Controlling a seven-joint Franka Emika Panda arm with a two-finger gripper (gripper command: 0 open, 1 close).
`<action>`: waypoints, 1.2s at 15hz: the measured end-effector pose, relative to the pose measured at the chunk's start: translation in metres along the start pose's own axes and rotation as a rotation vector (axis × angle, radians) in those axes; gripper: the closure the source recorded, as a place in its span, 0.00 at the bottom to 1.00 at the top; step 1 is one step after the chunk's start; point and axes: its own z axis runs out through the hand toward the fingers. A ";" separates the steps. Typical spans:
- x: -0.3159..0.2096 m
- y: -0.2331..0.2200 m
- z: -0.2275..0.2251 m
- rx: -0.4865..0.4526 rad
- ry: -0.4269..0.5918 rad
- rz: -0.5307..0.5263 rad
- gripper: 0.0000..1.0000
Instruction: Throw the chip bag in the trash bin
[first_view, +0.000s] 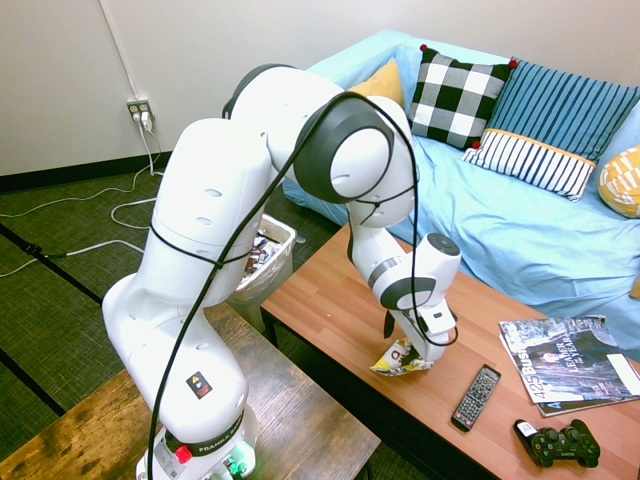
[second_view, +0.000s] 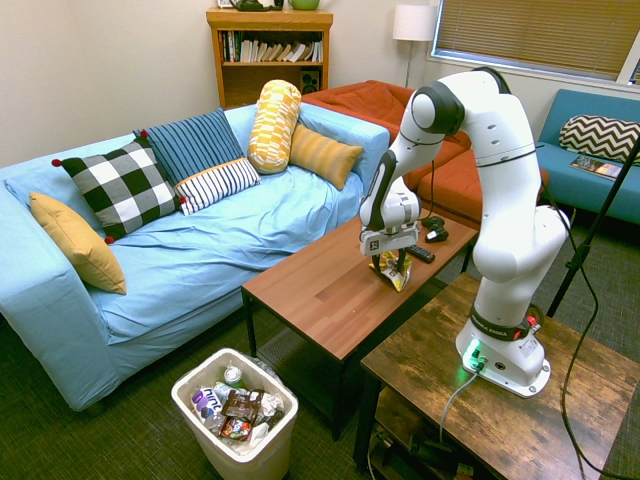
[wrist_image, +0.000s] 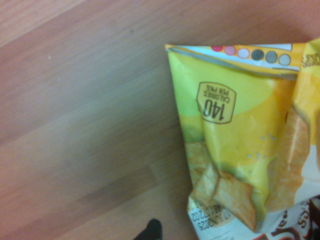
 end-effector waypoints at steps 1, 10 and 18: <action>0.004 0.003 0.000 0.003 -0.002 -0.007 1.00; 0.024 0.024 0.007 0.041 -0.055 -0.050 1.00; 0.024 0.045 -0.012 0.083 -0.055 -0.076 1.00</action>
